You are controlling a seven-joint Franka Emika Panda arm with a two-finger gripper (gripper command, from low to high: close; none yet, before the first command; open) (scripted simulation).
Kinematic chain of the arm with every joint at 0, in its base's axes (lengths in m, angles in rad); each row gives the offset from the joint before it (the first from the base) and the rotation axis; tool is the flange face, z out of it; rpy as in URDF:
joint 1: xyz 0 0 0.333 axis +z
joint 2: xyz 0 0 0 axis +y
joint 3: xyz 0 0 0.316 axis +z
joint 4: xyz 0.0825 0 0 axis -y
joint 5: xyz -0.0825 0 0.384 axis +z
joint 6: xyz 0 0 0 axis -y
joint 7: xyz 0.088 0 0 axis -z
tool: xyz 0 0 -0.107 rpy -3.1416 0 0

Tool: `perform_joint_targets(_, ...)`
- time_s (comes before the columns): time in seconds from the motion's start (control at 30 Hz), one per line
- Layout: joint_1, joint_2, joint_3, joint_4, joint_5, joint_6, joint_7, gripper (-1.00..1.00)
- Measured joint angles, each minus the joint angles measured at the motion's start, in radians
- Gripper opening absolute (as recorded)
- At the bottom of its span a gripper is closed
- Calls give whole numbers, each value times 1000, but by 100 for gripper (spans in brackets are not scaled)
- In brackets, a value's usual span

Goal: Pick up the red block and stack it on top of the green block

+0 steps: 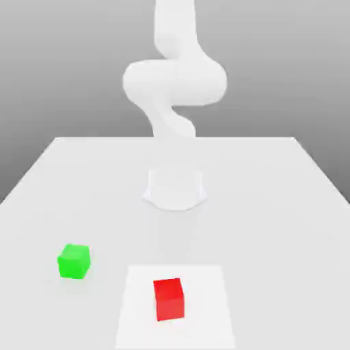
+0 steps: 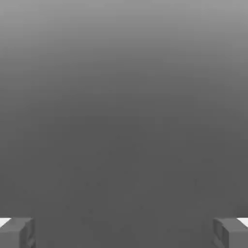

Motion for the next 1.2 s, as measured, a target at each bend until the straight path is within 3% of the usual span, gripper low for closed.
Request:
perform_joint_targets(0.7,35,768,-57,-319,17,396,-196,0)
perform_joint_targets(0.9,13,985,-29,-303,47,571,-225,0)
perform_joint_targets(0.93,10,1004,-25,-301,49,587,-227,-100)
perform_joint_targets(1.2,12,974,-28,-305,41,562,-221,-100)
